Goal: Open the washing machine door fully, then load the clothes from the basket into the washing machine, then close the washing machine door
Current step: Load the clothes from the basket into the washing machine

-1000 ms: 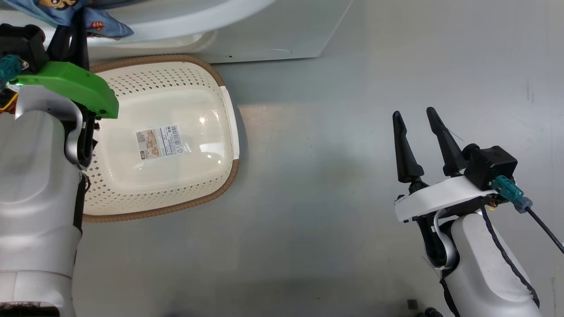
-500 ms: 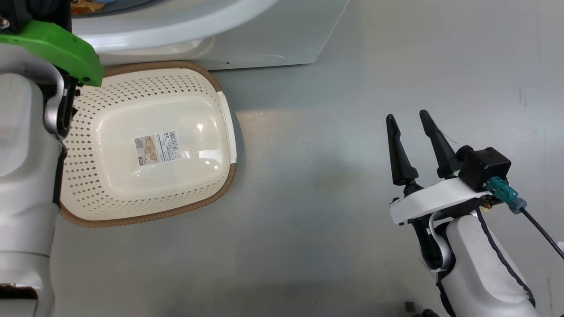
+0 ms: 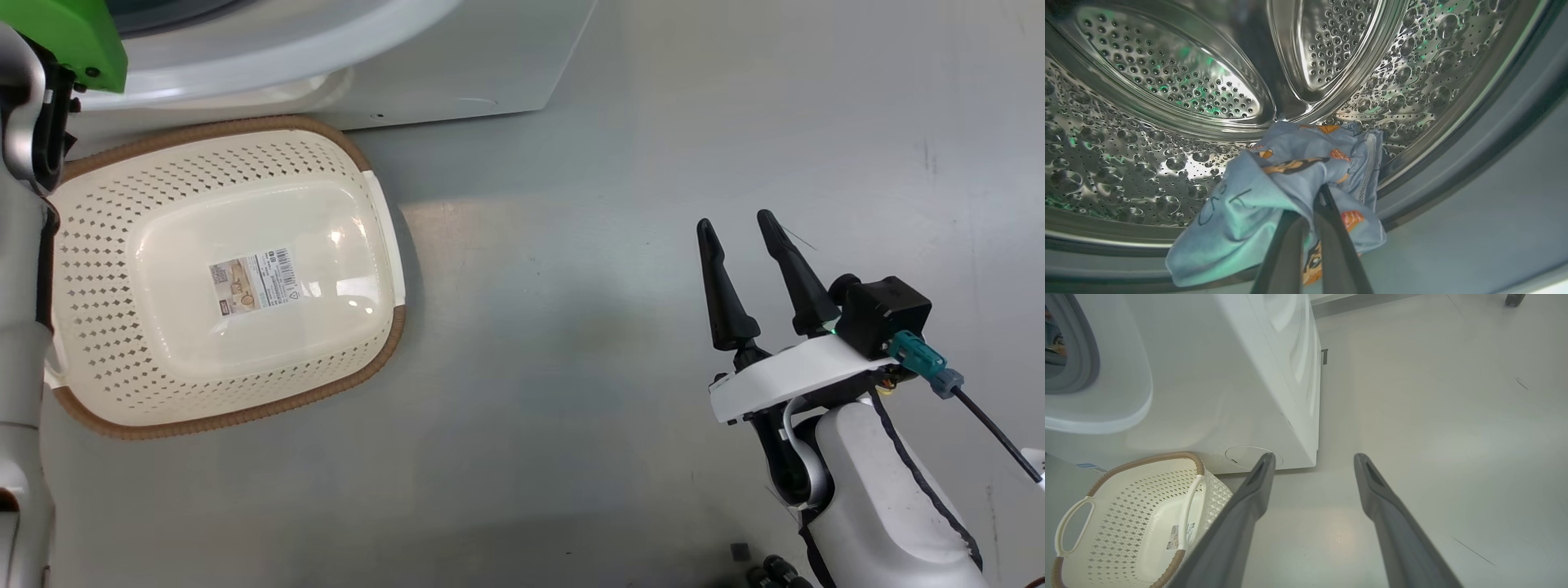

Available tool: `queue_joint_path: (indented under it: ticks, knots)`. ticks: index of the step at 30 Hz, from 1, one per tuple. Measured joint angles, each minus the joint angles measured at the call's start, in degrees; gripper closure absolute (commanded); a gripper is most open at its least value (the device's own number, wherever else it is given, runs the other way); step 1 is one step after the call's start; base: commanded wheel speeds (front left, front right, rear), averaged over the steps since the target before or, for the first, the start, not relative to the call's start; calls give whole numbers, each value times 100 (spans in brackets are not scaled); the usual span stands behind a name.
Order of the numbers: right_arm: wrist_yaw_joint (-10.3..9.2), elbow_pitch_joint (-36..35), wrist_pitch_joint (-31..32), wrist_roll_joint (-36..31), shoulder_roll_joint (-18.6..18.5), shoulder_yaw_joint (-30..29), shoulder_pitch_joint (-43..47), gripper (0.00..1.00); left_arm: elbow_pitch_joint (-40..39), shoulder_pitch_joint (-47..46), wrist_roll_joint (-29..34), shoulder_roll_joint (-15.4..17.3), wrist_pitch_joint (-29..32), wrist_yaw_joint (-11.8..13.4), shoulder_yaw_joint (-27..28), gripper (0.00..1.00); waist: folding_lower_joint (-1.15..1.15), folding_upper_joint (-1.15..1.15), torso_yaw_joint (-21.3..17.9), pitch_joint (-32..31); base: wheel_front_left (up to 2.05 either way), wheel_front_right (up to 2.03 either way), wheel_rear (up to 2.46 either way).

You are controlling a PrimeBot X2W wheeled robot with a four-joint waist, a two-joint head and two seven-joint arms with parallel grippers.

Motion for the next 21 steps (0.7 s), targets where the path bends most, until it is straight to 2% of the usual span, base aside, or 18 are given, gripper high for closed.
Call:
queue_joint_path:
  ticks: [21]
  knots:
    - [-108,-138,0,80,2,42,-1,0,40,-877,-222,313,393,0,-11,100,0,0,-179,540,0,0,0]
